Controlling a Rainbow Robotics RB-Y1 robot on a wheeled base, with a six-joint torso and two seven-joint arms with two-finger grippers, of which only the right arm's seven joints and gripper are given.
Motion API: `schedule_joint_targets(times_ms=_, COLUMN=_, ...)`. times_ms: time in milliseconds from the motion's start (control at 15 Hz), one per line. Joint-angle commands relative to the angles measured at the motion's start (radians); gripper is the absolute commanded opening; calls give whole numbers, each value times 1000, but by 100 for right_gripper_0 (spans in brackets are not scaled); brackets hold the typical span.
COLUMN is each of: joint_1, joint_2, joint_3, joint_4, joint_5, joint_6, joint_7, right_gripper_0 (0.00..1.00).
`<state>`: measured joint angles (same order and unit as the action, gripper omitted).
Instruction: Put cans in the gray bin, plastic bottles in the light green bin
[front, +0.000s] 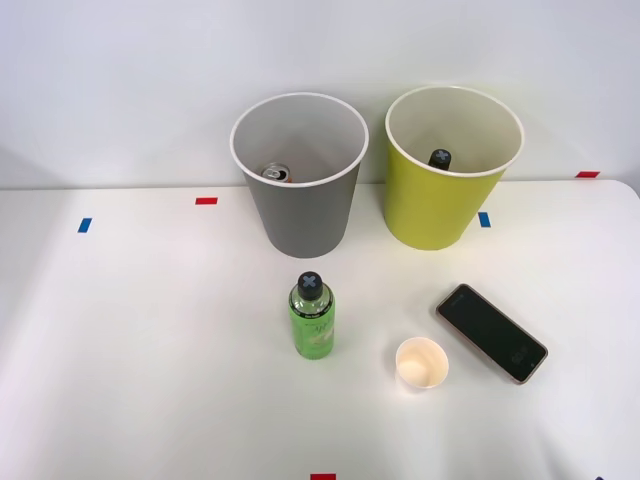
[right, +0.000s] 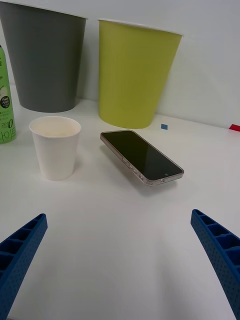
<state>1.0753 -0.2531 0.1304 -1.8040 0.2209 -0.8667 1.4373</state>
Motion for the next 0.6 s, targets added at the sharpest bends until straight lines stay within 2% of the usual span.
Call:
schedule_joint_targets(times_ms=67, joint_1=0, joint_2=0, joint_3=0, joint_4=0, joint_5=0, joint_6=0, joint_7=0, right_gripper_0=100)
schedule_joint_targets(times_ms=600, joint_1=0, joint_2=0, joint_3=0, joint_4=0, joint_5=0, joint_6=0, joint_7=0, right_gripper_0=100)
